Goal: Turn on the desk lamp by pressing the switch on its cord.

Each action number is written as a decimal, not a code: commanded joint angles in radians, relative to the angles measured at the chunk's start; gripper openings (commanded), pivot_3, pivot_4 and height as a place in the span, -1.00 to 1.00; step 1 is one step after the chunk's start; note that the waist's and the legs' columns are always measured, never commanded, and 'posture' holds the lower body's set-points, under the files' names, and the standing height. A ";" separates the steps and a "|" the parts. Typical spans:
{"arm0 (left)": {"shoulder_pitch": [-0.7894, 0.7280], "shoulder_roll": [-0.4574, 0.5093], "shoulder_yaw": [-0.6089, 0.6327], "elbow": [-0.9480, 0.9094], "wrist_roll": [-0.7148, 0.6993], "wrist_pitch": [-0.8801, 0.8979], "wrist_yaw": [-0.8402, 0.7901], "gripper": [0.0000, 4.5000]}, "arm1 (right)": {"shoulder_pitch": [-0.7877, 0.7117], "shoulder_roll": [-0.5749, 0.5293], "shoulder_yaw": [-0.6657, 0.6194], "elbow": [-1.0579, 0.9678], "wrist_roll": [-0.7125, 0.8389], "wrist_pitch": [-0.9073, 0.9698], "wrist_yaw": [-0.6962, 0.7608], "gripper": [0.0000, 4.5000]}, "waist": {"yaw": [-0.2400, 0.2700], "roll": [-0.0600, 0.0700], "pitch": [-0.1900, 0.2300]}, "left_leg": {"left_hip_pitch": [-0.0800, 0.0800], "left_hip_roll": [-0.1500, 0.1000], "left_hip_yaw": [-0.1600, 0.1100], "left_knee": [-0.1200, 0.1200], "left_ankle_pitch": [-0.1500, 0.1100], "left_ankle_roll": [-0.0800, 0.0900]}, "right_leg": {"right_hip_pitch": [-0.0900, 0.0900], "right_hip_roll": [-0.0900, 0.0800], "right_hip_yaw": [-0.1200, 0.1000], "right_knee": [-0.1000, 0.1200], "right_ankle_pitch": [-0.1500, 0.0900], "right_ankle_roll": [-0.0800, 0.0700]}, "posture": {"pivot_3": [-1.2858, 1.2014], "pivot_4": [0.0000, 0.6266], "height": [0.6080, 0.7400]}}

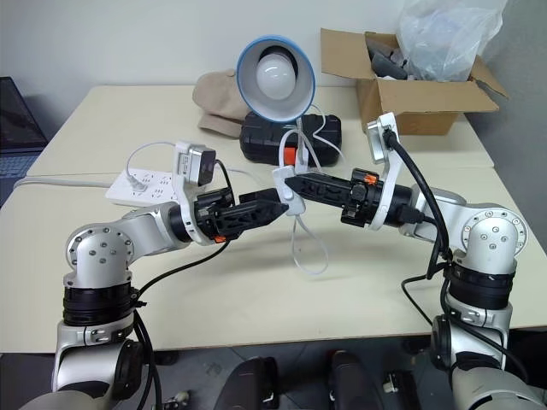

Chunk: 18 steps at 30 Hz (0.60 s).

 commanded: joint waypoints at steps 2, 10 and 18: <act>-0.023 -0.009 0.002 -0.003 -0.005 -0.017 -0.016 0.82 | -0.002 -0.021 0.006 -0.019 0.051 -0.041 -0.008 -0.84 | 0.000 0.000 0.000 | 0.000 0.000 0.000 0.000 0.000 0.000 | 0.000 0.000 0.000 0.000 0.000 0.000 | 0.03 -0.52 1.00; -0.031 -0.024 0.010 0.007 -0.016 -0.018 -0.012 0.13 | 0.004 -0.045 0.033 -0.023 0.080 -0.067 -0.018 -0.84 | 0.000 0.000 0.000 | 0.000 0.000 0.000 0.000 0.000 0.000 | 0.000 0.000 0.000 0.000 0.000 0.000 | 0.03 -0.52 1.00; -0.026 -0.034 0.010 0.001 -0.021 -0.016 -0.017 -0.55 | 0.006 -0.062 0.050 -0.020 0.090 -0.083 -0.017 -0.84 | 0.000 0.000 0.000 | 0.000 0.000 0.000 0.000 0.000 0.000 | 0.000 0.000 0.000 0.000 0.000 0.000 | 0.03 -0.52 1.00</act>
